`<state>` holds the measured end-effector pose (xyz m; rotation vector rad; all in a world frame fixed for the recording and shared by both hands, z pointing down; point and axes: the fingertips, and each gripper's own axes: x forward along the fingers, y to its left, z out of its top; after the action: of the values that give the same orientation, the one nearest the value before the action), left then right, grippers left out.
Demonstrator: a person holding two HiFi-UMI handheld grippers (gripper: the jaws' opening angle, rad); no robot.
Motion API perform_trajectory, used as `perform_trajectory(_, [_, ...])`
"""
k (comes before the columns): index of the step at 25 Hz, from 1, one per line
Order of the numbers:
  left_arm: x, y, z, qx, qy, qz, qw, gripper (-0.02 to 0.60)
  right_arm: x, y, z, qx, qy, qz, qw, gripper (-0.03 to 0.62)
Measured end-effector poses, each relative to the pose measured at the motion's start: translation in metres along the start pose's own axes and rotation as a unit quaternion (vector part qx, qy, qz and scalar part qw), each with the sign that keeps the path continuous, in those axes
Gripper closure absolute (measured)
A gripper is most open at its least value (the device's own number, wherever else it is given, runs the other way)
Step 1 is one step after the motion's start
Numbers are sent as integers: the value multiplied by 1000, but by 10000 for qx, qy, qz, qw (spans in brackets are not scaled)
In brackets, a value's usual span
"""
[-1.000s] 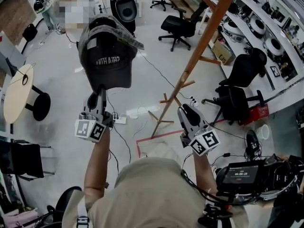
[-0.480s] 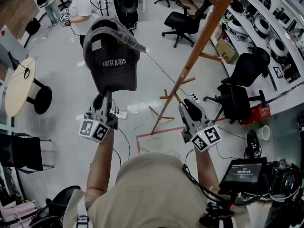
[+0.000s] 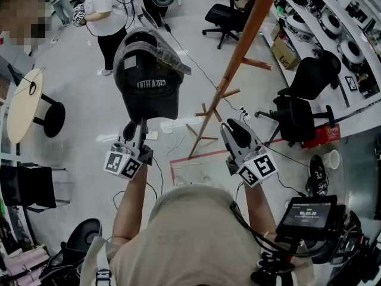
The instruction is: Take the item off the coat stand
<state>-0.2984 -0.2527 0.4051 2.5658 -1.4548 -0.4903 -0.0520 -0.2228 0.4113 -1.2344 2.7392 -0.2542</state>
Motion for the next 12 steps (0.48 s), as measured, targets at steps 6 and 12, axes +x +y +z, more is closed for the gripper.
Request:
perform_trajectory(6, [-7,-8,-31,-296,225,-47,9993,548,-7,-2,-7,58,41,-45,10000,497])
perform_trajectory(12, [-11,-21,-53,-480,460,-111,9977,548,-14,-2,-9,124,64,-52,9999,497])
